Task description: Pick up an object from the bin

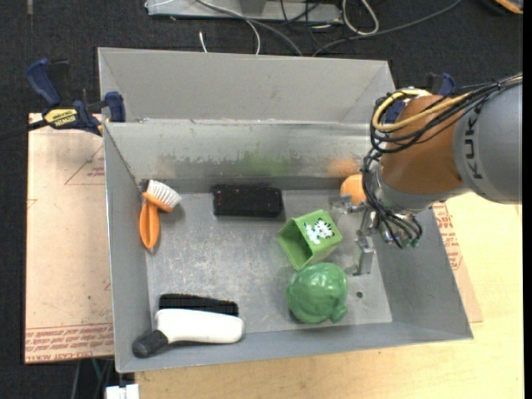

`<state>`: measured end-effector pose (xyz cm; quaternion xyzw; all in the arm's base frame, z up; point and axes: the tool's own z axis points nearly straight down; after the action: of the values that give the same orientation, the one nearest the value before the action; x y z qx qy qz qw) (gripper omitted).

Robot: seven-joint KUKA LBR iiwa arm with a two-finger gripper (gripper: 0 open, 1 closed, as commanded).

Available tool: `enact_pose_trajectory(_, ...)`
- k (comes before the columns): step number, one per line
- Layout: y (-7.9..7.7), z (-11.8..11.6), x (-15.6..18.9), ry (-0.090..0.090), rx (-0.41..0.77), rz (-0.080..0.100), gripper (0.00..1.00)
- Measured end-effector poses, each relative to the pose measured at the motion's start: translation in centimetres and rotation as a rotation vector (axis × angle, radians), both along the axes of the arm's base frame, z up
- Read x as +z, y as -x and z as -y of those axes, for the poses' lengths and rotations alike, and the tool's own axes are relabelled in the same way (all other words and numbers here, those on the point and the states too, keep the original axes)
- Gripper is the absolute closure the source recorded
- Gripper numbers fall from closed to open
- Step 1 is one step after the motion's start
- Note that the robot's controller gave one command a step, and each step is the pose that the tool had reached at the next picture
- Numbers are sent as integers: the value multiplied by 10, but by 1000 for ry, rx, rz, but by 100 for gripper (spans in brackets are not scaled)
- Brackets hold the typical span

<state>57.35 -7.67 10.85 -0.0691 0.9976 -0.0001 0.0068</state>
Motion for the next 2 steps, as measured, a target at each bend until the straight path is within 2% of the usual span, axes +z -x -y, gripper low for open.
enact_pose_trajectory(1, 7, -14, -31, 6, 153, -1, 0)
enact_pose_trajectory(2, 3, -86, -13, 0, 142, 8, 0)
